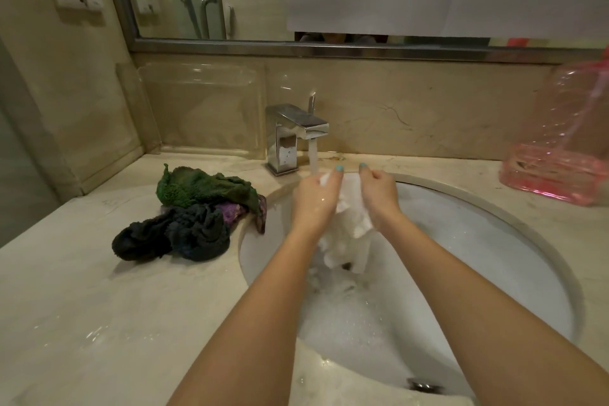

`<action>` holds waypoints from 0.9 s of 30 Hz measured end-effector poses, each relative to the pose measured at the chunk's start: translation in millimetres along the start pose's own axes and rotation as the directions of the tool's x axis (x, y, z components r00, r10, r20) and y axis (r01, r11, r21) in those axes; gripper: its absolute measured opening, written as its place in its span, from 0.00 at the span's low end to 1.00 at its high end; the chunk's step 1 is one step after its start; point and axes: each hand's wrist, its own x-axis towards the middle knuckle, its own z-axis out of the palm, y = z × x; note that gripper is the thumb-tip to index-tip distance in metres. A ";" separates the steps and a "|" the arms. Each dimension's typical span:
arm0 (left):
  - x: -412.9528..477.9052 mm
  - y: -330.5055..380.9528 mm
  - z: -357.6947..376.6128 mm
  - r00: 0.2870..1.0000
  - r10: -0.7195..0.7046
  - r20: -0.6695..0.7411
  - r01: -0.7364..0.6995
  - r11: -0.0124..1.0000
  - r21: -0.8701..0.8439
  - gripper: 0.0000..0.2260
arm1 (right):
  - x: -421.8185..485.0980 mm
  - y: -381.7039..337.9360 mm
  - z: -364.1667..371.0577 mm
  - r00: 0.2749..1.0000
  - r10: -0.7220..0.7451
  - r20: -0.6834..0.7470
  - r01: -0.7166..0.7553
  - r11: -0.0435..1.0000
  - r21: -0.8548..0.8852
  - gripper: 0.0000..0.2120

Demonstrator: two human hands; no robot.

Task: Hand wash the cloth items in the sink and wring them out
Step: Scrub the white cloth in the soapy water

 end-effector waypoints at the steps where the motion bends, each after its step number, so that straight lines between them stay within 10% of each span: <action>1: 3.7 -7.1 -5.1 1.000 -0.027 -0.004 0.027 0.990 0.138 0.16 | -0.1 2.1 -2.9 0.999 0.010 0.036 -0.011 1.000 0.018 0.17; 5: 12.0 -20.8 -18.5 0.997 -0.074 0.007 0.065 0.914 0.401 0.20 | -3.2 -10.2 -4.9 0.962 0.015 0.271 -0.081 0.969 0.233 0.17; 10: 15.2 -17.9 -26.2 0.990 -0.122 0.064 0.121 0.992 0.020 0.38 | 0.6 -26.2 -15.4 0.923 0.000 0.386 -0.168 0.900 0.403 0.04; 15: 15.9 -15.6 -25.8 0.984 0.006 0.176 -0.031 0.990 0.140 0.11 | 6.4 -21.3 -16.9 0.918 -0.082 0.388 -0.066 0.933 0.353 0.06; 20: 18.8 -14.0 -24.8 0.986 0.157 0.055 -0.145 0.973 -0.181 0.13 | -2.2 -5.2 -2.3 0.921 -0.078 0.382 0.095 0.995 -0.027 0.06; 27: 33.8 -19.7 -21.1 0.986 -0.053 -0.160 0.006 0.960 -0.279 0.11 | -30.1 -20.3 22.5 0.895 -0.374 0.244 0.371 0.927 0.059 0.13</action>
